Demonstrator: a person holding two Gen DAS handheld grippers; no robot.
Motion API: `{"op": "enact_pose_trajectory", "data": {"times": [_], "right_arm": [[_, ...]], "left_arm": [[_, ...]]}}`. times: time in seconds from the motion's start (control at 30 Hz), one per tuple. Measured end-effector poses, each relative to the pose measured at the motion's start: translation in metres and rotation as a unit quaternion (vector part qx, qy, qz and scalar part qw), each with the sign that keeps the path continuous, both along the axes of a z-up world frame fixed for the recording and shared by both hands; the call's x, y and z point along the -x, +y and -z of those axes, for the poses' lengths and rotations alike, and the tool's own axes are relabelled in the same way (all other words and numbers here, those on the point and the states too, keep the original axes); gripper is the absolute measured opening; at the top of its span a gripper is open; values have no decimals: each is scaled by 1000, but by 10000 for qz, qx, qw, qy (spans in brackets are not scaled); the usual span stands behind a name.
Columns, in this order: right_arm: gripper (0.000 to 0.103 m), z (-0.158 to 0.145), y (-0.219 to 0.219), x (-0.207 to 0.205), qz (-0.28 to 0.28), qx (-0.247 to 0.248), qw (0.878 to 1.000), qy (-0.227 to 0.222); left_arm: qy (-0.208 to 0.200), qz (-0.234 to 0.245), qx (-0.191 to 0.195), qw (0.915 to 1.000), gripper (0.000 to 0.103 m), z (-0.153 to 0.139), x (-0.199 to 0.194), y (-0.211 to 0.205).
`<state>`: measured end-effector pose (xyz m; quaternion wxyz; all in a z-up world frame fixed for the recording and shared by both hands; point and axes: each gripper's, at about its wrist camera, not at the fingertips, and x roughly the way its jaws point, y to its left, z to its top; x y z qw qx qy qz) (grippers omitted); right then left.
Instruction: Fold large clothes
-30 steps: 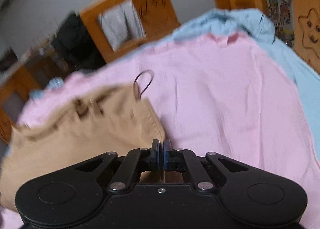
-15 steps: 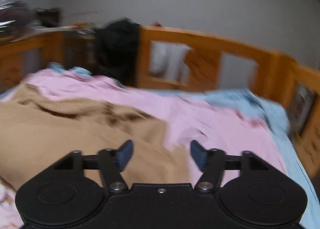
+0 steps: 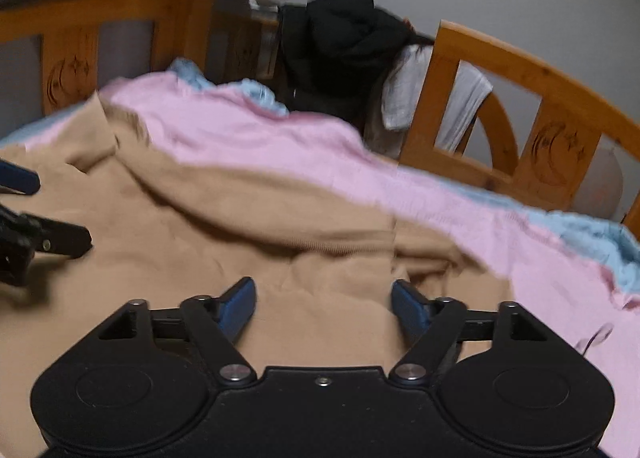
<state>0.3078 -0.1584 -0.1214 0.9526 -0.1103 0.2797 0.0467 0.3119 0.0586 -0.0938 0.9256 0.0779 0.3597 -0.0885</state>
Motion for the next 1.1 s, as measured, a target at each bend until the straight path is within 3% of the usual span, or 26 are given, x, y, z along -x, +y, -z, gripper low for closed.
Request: {"op": "enact_pose_trajectory", "data": {"times": [0.07,0.2,0.33,0.47,0.57,0.67,0.87,1.1], "right_arm": [[84,10,4,6,79,68,9997,-206],[85,15,15,10,63,392,9986,-351],[85,-4,-10,12,-85,-233,9997,-70],[88,-28,-29,53,-97,-279,9993,-230],[92,-27,-38,83,-157,-154,9995,-241],[93,-8,-43,94,27,-211,9998,-42],[100,16,-46,90,299,-527,9981,103],[100,-20,-59,103,218,-882,9957,207]], "left_arm": [[-190,21,-23,9998,96,6,5,0],[-36,-17,2,10000,99,5,-1,-1],[151,-181,148,9996,98,-12,0,5],[58,-502,638,9967,100,-29,29,22],[-17,-486,351,9982,101,-22,43,18],[-42,-424,92,9990,102,-12,42,11],[37,-488,138,9987,102,-7,38,12],[-60,-819,565,9950,103,-43,71,43]]}}
